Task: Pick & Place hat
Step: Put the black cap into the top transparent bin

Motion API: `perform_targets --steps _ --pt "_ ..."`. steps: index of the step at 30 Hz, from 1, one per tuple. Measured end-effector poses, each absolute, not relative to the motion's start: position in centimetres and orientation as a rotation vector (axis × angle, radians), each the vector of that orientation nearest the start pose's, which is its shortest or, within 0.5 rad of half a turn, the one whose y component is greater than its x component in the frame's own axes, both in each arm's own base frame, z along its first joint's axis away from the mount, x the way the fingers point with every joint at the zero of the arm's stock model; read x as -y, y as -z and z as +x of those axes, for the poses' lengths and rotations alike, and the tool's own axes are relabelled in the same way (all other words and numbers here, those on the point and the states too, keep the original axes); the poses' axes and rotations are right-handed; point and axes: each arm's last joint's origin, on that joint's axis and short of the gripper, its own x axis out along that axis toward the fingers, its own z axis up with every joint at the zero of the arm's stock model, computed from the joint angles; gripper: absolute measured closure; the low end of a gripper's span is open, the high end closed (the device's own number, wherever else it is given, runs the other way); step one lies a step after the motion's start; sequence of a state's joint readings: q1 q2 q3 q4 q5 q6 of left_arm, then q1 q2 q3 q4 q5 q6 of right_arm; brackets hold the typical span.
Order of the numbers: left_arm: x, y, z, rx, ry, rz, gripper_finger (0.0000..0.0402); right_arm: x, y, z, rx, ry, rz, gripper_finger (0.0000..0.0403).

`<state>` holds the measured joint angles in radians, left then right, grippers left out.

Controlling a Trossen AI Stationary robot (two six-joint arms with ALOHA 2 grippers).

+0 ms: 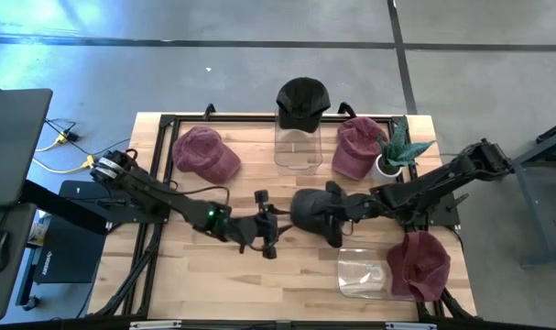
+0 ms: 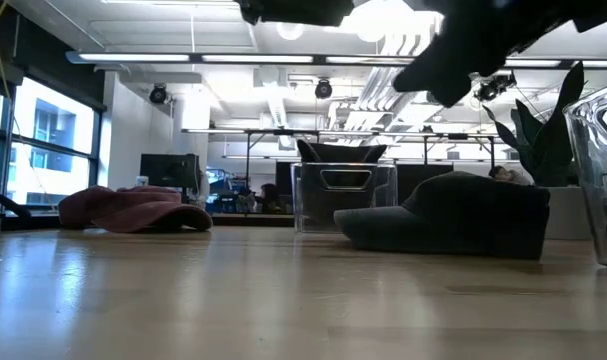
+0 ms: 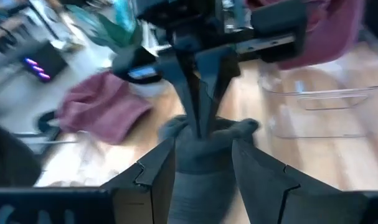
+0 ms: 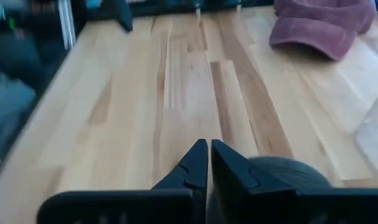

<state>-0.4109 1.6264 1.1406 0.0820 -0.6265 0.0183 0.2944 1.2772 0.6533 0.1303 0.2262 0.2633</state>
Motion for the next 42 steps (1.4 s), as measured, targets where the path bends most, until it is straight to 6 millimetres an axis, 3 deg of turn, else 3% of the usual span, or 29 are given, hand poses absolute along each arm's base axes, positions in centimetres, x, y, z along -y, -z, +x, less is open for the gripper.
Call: perform_targets --steps 5,13,18,21,25,29,32,38,42 --pt "13.0 -26.9 33.9 -0.361 -0.236 0.180 0.0250 -6.6 -21.6 23.3 -0.617 -0.052 -0.098 0.0341" --pt "13.2 -26.8 33.8 -0.366 -0.228 0.145 0.0250 -5.4 -18.2 19.7 -1.056 -0.105 -0.425 0.0208" --pt "13.4 -25.6 34.2 -0.404 -0.223 0.158 0.0250 -4.4 -15.8 18.5 -1.093 0.035 -0.624 0.0178" --pt "13.6 -25.9 34.1 -0.388 -0.197 0.143 0.0250 -4.3 -14.8 18.3 -1.050 0.014 -0.682 0.0176" --pt "13.8 -25.8 34.1 -0.400 -0.168 0.142 0.0250 -4.2 -13.2 17.9 -0.992 -0.017 -0.744 0.0177" --pt "13.7 -25.8 34.1 -0.397 -0.166 0.142 0.0250 -4.1 -12.5 17.9 -0.888 0.010 -0.692 0.0200" --pt "13.7 -25.8 34.1 -0.397 -0.166 0.154 0.0250 -4.2 -12.1 17.8 -0.813 0.019 -0.603 0.0247" --pt "13.6 -25.9 34.1 -0.397 -0.206 0.227 0.0250 -4.1 -11.6 17.5 -0.746 0.116 -0.368 0.0384" --pt "13.5 -25.9 34.1 -0.396 -0.239 0.265 0.0250 -4.4 -12.8 18.5 -0.661 0.194 -0.181 0.0381"
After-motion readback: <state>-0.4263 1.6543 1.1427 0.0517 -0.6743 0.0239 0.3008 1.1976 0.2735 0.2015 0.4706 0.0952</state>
